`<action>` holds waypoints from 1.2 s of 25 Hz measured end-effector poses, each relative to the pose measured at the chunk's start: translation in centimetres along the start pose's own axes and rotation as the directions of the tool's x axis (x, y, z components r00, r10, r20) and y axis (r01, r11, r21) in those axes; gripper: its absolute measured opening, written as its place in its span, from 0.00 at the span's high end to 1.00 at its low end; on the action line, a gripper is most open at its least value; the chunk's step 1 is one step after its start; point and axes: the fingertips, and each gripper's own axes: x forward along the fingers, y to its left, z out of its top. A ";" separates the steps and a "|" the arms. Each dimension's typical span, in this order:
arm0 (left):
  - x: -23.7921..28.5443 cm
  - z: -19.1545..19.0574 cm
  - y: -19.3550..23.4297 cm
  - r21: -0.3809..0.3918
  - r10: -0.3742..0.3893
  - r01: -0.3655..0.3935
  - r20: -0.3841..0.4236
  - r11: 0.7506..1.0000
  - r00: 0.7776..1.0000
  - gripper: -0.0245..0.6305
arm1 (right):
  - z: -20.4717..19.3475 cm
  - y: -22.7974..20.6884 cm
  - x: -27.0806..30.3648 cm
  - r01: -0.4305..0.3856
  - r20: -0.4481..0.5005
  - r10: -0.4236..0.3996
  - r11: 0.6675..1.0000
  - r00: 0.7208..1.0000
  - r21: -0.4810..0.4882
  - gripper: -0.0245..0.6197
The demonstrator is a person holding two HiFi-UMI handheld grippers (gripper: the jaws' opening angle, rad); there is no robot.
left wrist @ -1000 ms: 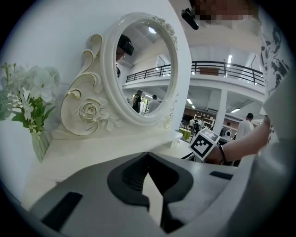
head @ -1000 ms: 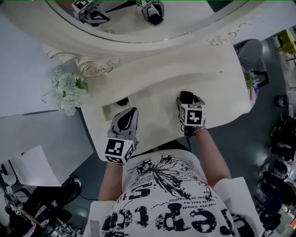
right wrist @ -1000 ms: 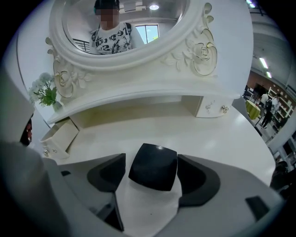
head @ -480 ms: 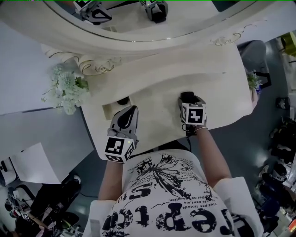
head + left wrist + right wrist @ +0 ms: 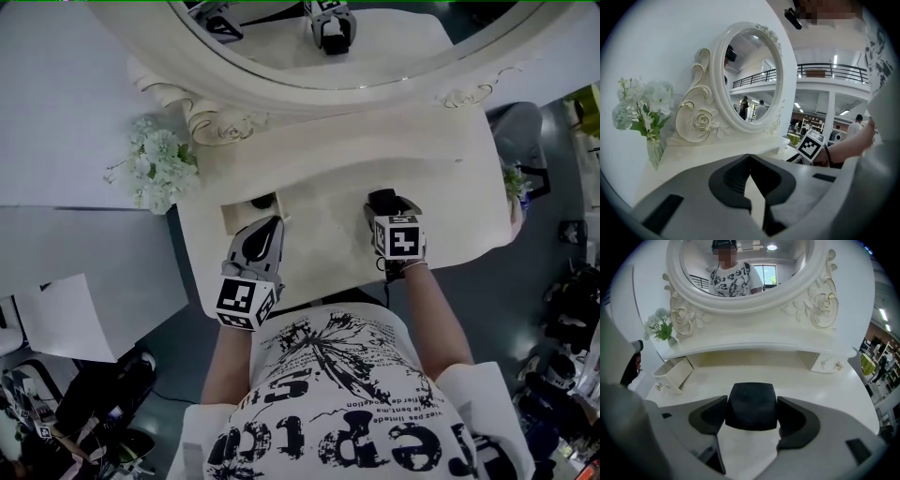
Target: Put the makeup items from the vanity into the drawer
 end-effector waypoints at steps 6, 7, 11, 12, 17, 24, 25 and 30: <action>-3.0 0.9 1.0 -0.001 0.047 -0.047 0.043 0.999 0.998 0.93 | 3.2 5.0 -2.0 -0.079 0.055 0.084 0.992 0.995 -0.095 0.44; -3.6 1.1 1.3 -0.002 0.059 -0.059 0.052 0.998 0.997 0.93 | 3.8 6.0 -2.3 -0.095 0.059 0.102 0.989 0.993 -0.116 0.44; -6.0 1.8 3.1 -0.013 0.116 -0.115 0.090 0.993 0.989 0.93 | 5.8 10.9 -3.2 -0.166 0.064 0.182 0.966 0.981 -0.198 0.44; -6.7 1.9 3.6 -0.015 0.132 -0.131 0.098 0.991 0.986 0.93 | 6.2 12.2 -3.4 -0.185 0.063 0.204 0.958 0.977 -0.220 0.44; -10.4 1.5 6.8 -0.046 0.238 -0.234 0.122 0.971 0.963 0.93 | 7.7 19.3 -3.2 -0.288 0.032 0.314 0.902 0.949 -0.322 0.44; -14.4 0.1 10.1 -0.088 0.322 -0.313 0.122 0.946 0.939 0.93 | 7.0 26.7 -2.2 -0.377 -0.037 0.394 0.845 0.918 -0.380 0.44; -14.8 0.0 10.5 -0.092 0.330 -0.321 0.121 0.943 0.936 0.93 | 6.9 27.5 -2.0 -0.388 -0.049 0.402 0.836 0.914 -0.388 0.44; -16.2 -0.3 11.8 -0.108 0.360 -0.349 0.113 0.931 0.926 0.93 | 6.3 30.2 -1.5 -0.441 -0.106 0.437 0.808 0.893 -0.392 0.44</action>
